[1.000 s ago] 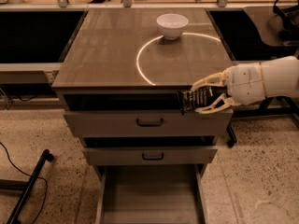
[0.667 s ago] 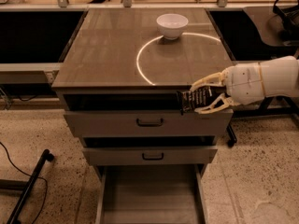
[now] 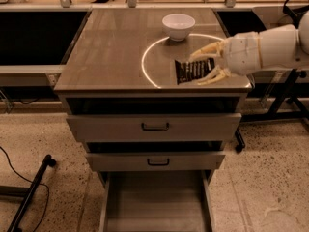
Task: Pick rxbar chocolate from bottom drawer and place on counter
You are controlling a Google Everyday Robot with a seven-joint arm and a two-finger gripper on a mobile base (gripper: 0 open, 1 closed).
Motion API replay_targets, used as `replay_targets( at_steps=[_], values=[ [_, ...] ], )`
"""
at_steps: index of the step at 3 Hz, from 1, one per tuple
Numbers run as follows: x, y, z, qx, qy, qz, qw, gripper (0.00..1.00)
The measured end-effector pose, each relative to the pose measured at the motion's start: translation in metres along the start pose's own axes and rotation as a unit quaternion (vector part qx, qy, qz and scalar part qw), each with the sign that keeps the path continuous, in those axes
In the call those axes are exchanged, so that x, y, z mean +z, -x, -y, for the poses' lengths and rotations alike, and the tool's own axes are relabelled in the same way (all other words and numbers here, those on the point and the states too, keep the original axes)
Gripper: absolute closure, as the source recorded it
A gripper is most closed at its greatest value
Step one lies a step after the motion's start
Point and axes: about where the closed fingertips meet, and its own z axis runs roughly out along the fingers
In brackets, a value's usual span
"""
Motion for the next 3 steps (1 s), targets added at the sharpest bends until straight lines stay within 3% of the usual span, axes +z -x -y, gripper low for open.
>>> replay_targets(
  at_steps=[1,3],
  values=[
    [0.011,-0.005,0.04,0.025,-0.027,-0.022,0.9991,1.0],
    [0.047,-0.043,0.085,0.109,-0.077,-0.061,0.9891,1.0]
  ],
)
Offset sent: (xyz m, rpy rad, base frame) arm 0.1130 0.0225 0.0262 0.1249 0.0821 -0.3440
